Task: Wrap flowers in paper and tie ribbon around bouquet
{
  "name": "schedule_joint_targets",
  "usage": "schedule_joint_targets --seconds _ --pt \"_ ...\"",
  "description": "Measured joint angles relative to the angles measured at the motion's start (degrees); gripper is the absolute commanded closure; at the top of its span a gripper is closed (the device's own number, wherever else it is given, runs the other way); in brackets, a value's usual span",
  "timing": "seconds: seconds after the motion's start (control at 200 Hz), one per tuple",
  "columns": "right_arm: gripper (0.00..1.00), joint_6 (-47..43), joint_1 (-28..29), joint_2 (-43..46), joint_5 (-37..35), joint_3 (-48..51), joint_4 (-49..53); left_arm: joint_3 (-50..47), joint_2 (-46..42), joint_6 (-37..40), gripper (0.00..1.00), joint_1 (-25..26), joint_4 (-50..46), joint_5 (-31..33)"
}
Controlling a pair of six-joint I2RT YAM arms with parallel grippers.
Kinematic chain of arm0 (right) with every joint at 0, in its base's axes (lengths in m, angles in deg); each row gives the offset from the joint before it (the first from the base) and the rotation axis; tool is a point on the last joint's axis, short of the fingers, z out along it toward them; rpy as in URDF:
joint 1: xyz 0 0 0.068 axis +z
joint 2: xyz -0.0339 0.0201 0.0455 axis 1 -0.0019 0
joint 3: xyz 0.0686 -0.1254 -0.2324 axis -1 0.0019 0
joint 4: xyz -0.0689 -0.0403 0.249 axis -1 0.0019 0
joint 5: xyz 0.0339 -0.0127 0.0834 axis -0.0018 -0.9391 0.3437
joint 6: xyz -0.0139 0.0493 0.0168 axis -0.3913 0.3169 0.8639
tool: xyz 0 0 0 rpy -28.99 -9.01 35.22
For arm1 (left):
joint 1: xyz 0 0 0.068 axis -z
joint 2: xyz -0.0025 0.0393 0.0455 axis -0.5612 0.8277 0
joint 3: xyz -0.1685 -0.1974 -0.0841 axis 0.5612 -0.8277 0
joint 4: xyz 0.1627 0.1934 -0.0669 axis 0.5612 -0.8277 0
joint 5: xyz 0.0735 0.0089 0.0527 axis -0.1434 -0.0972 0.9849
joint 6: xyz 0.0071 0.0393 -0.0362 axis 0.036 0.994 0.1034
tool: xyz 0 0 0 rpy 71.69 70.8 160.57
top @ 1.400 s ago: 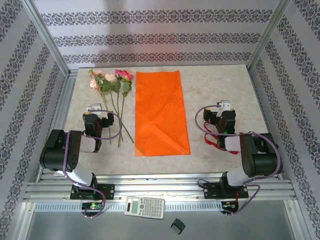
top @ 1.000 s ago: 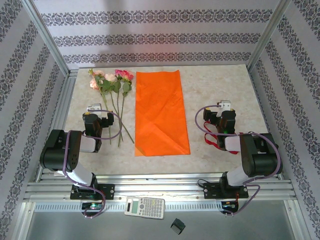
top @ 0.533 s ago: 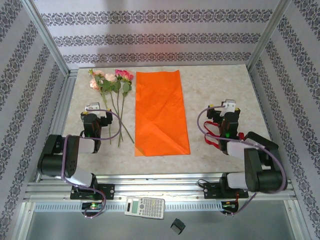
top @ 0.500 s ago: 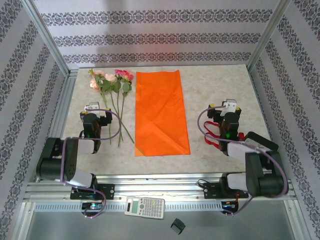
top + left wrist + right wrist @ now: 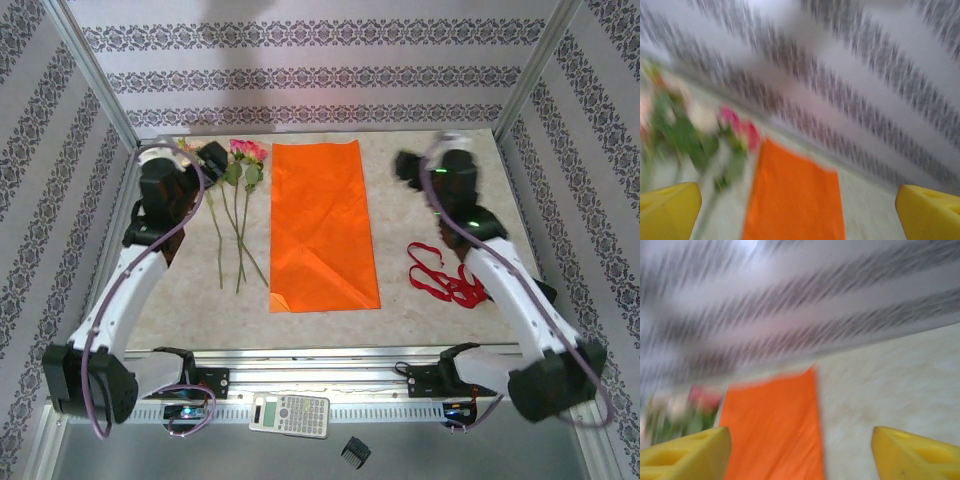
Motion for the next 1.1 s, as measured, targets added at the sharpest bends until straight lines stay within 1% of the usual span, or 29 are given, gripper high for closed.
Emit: schedule_joint_targets --seconds 0.025,0.055,0.075,0.11,0.18,0.245,0.29,0.32,0.385,0.485,0.585,0.669,0.749,0.799,0.874,1.004,1.099 --pt "0.34 -0.5 3.7 -2.2 0.7 -0.4 1.6 0.2 1.3 -1.9 0.09 1.3 -3.3 -1.2" --pt "0.34 -1.3 7.8 -4.6 2.1 -0.5 3.2 0.0 2.4 -4.2 0.19 2.9 -7.7 -2.7" --pt "0.34 -1.7 10.6 -6.5 3.6 -0.5 4.7 -0.5 3.0 -6.1 0.24 3.7 -10.6 -3.7" --pt "0.34 -2.0 15.3 -9.7 6.1 -0.3 6.8 -2.1 3.5 -8.4 0.31 5.1 -14.9 -5.7" --pt "0.36 -2.3 22.8 -15.1 10.1 -0.2 9.9 -6.8 2.8 -12.2 0.43 7.0 -21.7 -9.2" --pt "0.38 -2.8 27.9 -19.8 12.9 -0.4 11.7 -11.6 1.0 -15.5 0.59 8.2 -26.2 -11.2" --pt "0.39 -3.0 30.4 -22.9 14.4 -1.1 12.9 -15.0 -1.1 -16.7 0.70 8.7 -28.5 -12.4" --pt "0.39 -3.2 31.8 -25.3 15.5 -1.8 13.6 -17.0 -2.7 -17.8 0.75 8.9 -29.7 -13.0" --pt "0.40 -3.6 33.7 -30.0 17.0 -4.0 14.8 -20.2 -6.0 -19.7 0.83 9.0 -31.9 -13.6" --pt "0.45 -4.6 35.3 -35.8 17.7 -8.1 16.4 -23.0 -9.3 -21.6 0.88 9.0 -33.3 -13.9" --pt "0.51 -5.2 35.8 -40.1 18.0 -11.9 17.7 -24.6 -10.8 -22.6 0.89 9.0 -33.4 -14.2" --pt "0.55 -5.6 36.0 -41.9 18.0 -12.9 18.1 -24.9 -11.9 -23.2 0.88 9.0 -33.9 -14.3" --pt "0.63 -6.0 36.0 -42.6 18.2 -12.9 18.9 -24.9 -13.0 -23.4 0.89 9.0 -34.0 -14.3" --pt "0.72 -5.8 36.1 -42.9 18.4 -12.9 19.3 -24.9 -13.5 -23.4 0.89 9.0 -34.1 -14.3" --pt "1.00 -5.9 36.2 -43.3 18.4 -13.0 19.8 -24.9 -14.0 -23.5 0.89 9.0 -34.4 -14.6" --pt "1.00 -4.8 36.5 -43.1 17.3 -13.4 20.0 -24.9 -14.6 -23.6 0.90 9.0 -34.6 -15.1" --pt "1.00 -3.3 36.2 -39.6 14.6 -12.4 19.7 -24.5 -13.9 -23.6 0.91 9.0 -34.5 -16.8"
